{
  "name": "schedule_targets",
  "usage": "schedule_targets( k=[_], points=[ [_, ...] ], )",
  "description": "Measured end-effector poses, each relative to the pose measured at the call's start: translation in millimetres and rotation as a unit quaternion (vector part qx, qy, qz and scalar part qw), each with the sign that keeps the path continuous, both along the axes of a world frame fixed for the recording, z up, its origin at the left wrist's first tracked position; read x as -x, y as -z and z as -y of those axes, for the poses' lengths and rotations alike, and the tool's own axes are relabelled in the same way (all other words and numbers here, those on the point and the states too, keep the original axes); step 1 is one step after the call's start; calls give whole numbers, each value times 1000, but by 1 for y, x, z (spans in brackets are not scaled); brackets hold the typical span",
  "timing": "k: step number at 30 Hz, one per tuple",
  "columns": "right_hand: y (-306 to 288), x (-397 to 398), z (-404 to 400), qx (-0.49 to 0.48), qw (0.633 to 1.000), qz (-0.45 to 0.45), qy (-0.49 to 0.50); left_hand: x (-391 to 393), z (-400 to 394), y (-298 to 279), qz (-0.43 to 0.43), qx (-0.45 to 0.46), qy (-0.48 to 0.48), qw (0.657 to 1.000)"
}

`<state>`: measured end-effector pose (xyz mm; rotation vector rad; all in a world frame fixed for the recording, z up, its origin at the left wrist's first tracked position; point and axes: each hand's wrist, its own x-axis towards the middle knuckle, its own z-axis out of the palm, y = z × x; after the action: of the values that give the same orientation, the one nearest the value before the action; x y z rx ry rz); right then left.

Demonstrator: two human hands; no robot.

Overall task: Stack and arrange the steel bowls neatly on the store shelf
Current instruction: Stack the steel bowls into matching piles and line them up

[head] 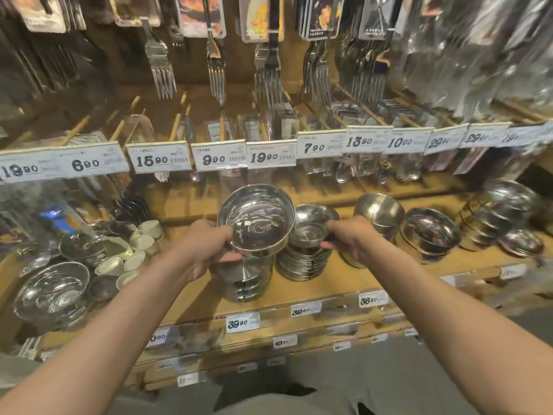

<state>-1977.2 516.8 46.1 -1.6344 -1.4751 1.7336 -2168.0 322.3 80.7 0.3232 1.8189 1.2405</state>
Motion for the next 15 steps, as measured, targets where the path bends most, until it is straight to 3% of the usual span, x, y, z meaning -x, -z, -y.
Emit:
schedule_targets(
  k=[9,12,15],
  points=[
    [17,-6,11,54,998,-42,9,-4,6,1,18,0,5,1000],
    [11,-13,11,46,999,-2,-30,-1,8,3,25,-3,4,1000],
    [4,-23,4,-27,994,96,-43,2,10,3,23,-5,-4,1000]
  ],
)
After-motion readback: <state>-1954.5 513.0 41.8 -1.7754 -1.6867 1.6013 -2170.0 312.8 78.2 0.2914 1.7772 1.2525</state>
